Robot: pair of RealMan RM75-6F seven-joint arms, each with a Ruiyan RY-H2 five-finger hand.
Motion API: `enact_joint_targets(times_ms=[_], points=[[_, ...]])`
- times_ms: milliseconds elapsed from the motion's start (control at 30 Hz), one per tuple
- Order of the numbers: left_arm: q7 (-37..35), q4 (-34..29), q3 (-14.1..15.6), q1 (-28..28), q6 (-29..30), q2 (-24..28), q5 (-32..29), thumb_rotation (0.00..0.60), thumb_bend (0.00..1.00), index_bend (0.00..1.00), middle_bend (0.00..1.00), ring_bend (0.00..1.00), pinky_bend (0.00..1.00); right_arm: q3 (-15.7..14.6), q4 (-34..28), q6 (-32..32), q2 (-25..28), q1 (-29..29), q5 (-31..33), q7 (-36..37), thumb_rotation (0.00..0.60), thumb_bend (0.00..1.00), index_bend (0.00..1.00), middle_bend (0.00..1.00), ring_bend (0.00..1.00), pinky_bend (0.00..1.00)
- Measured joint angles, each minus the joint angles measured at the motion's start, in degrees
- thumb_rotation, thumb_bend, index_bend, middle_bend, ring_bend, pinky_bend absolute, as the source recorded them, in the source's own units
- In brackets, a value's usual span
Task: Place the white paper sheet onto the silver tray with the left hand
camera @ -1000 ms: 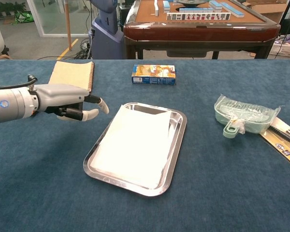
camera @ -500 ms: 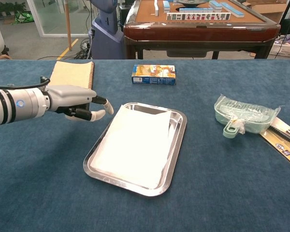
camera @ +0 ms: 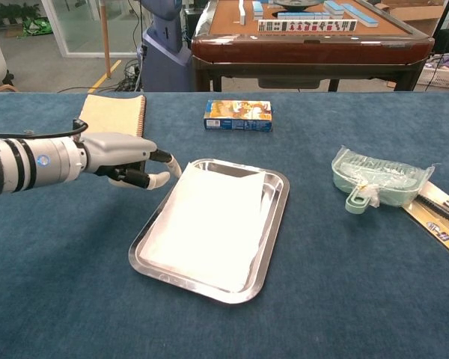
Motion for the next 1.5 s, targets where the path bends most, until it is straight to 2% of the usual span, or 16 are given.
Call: enact_joint_targets(times_ms=[1100,1233,1333,1400,1500], points=[[1.5,-0.3,0.0,-1.8,0.9,-1.5,-1.6,0.135,0.48,0.21,1.0,1.0,1.0,0.0,0.2,0.6,0.1,-0.8,0.2,0.5,0.6,0.11,0.13,0.18,0.1,0.17],[1.2,-0.8,-0.2,-1.4,2.4,-1.3,-1.3,0.133,0.48,0.2,1.0,1.0,1.0,0.0,0.3,0.7,0.2,-0.8,0.2,0.5,0.6,0.11,0.13,0.18,0.1,0.17],[0.4,-2.1,-0.5,-0.5,4.7,-0.4,-0.6,0.133,0.48,0.19,0.98,0.95,1.0,0.0,0.2,0.5,0.4,-0.7,0.0,0.3,0.6,0.12,0.13,0.18,0.1,0.17],[-0.2,-3.4,-0.7,0.5,6.8,0.7,0.2,0.136,0.47,0.18,0.92,0.9,1.0,-0.1,0.1,0.2,0.7,-0.5,-0.2,-0.1,0.6,0.12,0.13,0.18,0.1,0.17],[-1.1,-5.5,-0.8,2.5,10.3,2.6,1.3,0.214,0.47,0.17,0.82,0.78,0.96,-0.2,-0.3,-0.5,1.2,0.1,-0.8,-0.7,0.6,0.12,0.13,0.18,0.1,0.17]])
